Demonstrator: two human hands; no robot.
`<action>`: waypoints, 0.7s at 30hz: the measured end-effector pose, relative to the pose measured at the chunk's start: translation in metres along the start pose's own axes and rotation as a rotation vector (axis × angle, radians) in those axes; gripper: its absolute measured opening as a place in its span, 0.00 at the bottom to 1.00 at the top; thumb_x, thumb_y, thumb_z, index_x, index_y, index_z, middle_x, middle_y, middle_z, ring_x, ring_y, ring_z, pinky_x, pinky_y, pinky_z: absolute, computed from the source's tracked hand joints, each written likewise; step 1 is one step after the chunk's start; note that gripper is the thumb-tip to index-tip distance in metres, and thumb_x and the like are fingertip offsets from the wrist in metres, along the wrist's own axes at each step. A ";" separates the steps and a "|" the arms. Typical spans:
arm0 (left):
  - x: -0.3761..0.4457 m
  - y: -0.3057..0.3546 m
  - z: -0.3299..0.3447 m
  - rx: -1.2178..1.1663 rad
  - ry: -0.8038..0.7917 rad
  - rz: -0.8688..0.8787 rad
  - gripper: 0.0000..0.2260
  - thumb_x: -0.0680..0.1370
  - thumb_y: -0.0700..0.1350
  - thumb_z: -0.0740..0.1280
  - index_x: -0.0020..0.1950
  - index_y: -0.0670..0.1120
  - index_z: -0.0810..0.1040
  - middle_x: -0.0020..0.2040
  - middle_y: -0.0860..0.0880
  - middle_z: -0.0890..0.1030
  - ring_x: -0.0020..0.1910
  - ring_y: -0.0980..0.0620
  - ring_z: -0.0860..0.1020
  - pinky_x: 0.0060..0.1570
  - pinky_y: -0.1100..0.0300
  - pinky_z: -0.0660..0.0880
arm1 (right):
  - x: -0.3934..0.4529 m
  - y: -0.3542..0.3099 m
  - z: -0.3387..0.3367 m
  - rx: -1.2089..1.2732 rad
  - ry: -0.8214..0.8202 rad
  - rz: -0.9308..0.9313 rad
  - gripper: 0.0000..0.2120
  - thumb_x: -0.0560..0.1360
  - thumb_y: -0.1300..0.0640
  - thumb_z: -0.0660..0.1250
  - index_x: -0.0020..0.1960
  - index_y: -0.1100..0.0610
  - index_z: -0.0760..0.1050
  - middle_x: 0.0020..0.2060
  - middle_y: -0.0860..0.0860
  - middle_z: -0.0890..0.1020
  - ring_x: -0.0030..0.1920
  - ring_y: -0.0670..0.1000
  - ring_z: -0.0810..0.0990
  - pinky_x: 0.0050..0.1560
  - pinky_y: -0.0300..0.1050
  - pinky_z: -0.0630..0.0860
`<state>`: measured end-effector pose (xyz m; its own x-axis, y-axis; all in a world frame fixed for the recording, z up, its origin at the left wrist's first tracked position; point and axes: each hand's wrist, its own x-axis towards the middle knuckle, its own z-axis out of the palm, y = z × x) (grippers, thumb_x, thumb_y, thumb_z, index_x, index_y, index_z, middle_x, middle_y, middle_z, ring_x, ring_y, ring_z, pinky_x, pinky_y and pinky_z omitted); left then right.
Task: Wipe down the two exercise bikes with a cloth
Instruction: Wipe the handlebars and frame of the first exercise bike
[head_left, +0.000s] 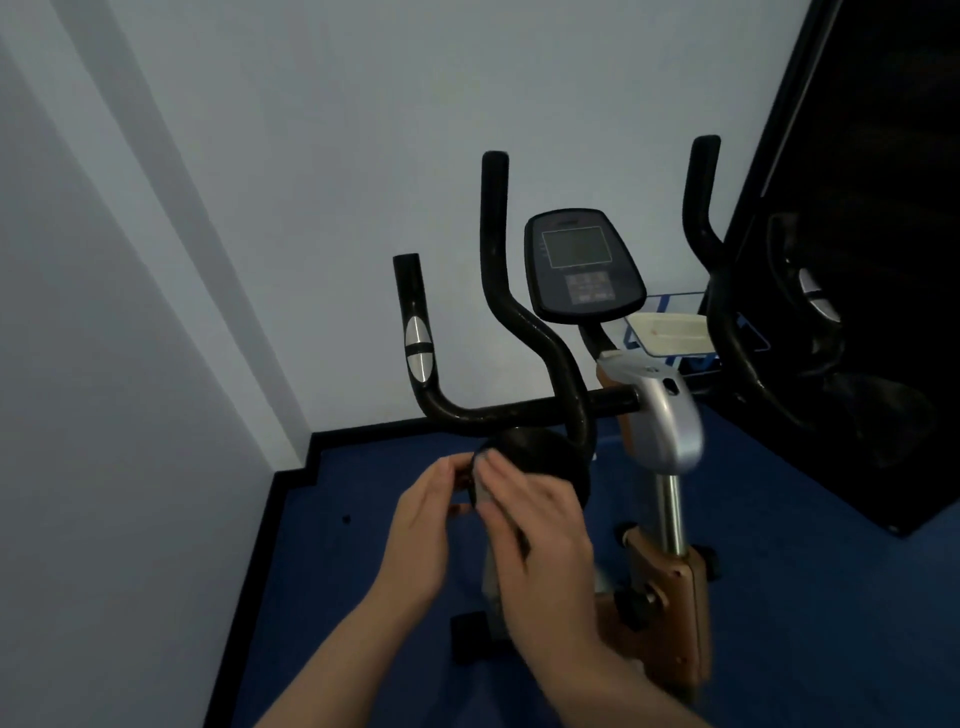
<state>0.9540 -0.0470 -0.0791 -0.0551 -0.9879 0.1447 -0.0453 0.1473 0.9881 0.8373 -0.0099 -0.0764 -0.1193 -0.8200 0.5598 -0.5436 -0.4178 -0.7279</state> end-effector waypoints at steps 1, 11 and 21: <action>0.002 0.002 -0.001 0.007 -0.019 0.009 0.18 0.82 0.49 0.52 0.59 0.48 0.81 0.54 0.53 0.84 0.55 0.55 0.81 0.53 0.64 0.76 | -0.007 -0.001 -0.001 -0.018 -0.006 -0.021 0.19 0.76 0.61 0.70 0.66 0.54 0.77 0.63 0.43 0.79 0.61 0.39 0.73 0.62 0.30 0.69; 0.021 0.012 0.006 0.024 -0.149 0.007 0.20 0.80 0.54 0.53 0.66 0.51 0.76 0.59 0.57 0.82 0.60 0.62 0.77 0.56 0.72 0.70 | 0.000 -0.008 0.001 -0.048 0.086 0.025 0.16 0.75 0.64 0.69 0.62 0.56 0.80 0.57 0.41 0.80 0.58 0.39 0.76 0.61 0.30 0.70; 0.023 0.019 0.019 -0.012 -0.102 -0.039 0.22 0.79 0.58 0.51 0.62 0.54 0.79 0.50 0.57 0.85 0.52 0.60 0.81 0.48 0.70 0.75 | -0.010 0.001 -0.015 -0.082 -0.115 -0.025 0.23 0.78 0.57 0.67 0.73 0.52 0.69 0.70 0.44 0.72 0.71 0.40 0.66 0.69 0.34 0.64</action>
<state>0.9326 -0.0659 -0.0580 -0.1551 -0.9827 0.1008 -0.0376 0.1078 0.9935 0.8259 0.0042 -0.0769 -0.0118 -0.8512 0.5247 -0.6120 -0.4088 -0.6770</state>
